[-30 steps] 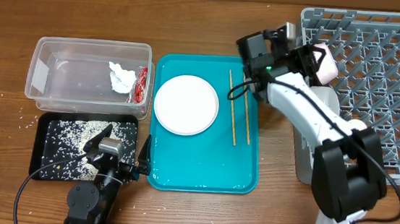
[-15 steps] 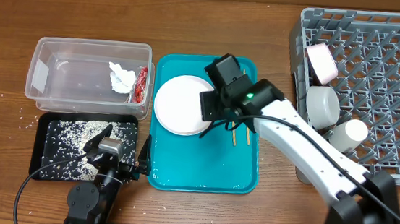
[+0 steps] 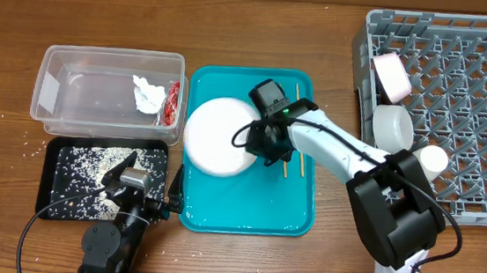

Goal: Sort waste into correct bins and load items into the dishwasher
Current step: 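Lift the white plate and stand it in the dish rack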

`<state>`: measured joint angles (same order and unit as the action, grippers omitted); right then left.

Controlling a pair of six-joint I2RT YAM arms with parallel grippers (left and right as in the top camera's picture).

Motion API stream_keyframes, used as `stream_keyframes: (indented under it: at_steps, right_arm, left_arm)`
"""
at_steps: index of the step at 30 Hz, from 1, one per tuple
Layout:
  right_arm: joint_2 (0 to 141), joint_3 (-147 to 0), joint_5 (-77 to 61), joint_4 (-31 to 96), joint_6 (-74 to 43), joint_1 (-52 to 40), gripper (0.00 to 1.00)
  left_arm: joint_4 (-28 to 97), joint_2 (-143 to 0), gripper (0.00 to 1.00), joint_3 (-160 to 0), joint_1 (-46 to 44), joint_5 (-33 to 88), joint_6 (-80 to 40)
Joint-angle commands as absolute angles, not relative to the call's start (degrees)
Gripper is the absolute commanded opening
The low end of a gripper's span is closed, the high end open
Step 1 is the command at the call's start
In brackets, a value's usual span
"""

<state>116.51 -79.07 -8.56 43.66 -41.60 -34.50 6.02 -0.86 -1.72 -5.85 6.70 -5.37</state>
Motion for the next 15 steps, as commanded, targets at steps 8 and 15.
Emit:
stream_keyframes:
  at_steps: [8,15]
  right_arm:
    - [93.0,-80.5,13.4,49.4,-26.1,-23.4,0.04]
    - [79.1,-80.5,59.6,48.5,-23.5,-13.8,0.04]
  left_arm:
    - [5.9,-0.3,1.00,-1.3,-5.1,7.1,-4.3]
    - [5.9,-0.3,1.00,-1.3,-5.1,7.1,-4.3]
